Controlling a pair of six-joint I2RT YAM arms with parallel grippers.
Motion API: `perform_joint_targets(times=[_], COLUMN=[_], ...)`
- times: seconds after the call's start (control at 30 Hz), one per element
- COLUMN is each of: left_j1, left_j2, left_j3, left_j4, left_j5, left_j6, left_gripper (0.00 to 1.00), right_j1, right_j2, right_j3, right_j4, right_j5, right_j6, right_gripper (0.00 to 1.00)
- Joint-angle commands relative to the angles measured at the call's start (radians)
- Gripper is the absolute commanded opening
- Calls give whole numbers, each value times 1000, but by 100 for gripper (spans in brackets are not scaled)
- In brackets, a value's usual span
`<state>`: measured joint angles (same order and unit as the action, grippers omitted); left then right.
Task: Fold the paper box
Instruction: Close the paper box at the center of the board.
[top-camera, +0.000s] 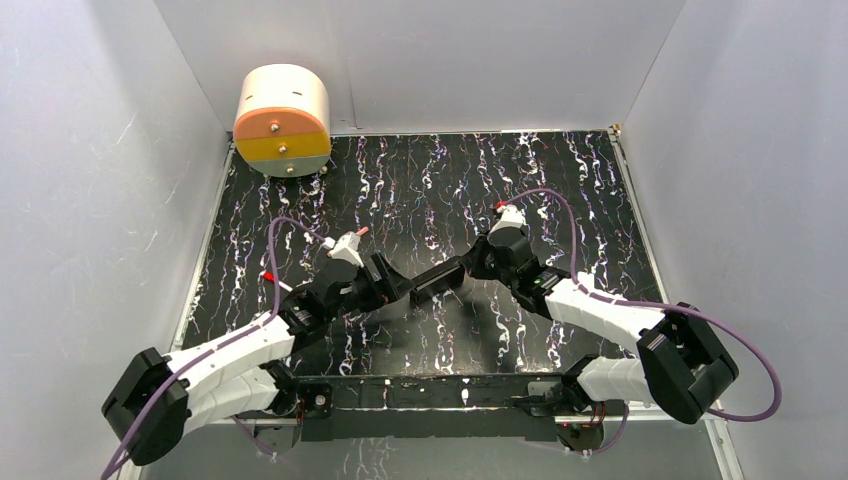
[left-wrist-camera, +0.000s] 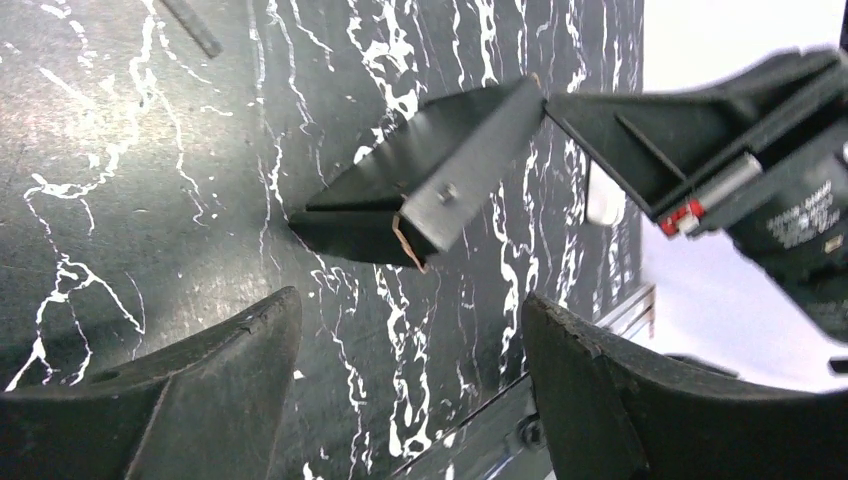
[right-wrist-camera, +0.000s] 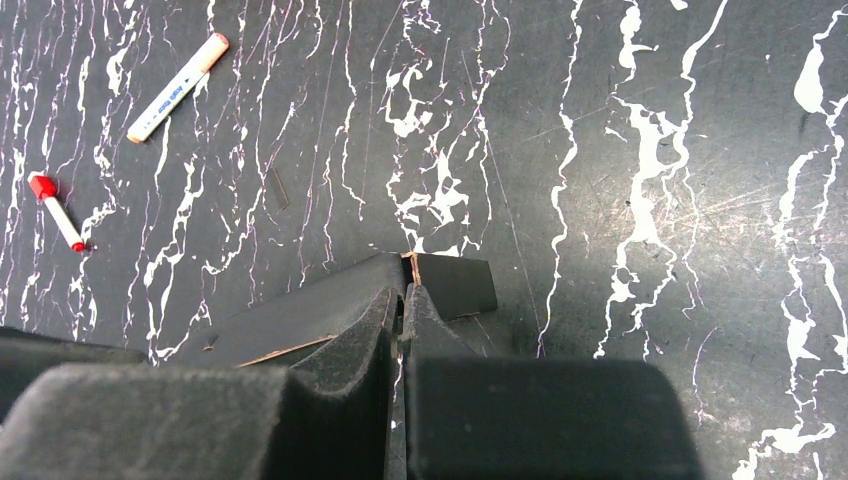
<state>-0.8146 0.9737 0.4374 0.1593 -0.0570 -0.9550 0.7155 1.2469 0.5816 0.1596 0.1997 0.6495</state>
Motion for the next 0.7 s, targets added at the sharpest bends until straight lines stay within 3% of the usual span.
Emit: perform_joint_targets(times=[0.0, 0.3, 0.67], left_j1=[82, 145, 160], left_j2=[47, 190, 316], left_j3=[-68, -108, -111], left_j4=[215, 437, 538], left_j5=[147, 234, 270], left_j6=[-193, -300, -324], left_gripper=[78, 68, 41], right_j1=[10, 14, 22], right_j2=[54, 58, 67], right_j3=[-29, -32, -42], right_j4=[-183, -171, -140], right_j5=[-8, -17, -31], right_j6=[-42, -43, -40], right_gripper=[9, 9, 9])
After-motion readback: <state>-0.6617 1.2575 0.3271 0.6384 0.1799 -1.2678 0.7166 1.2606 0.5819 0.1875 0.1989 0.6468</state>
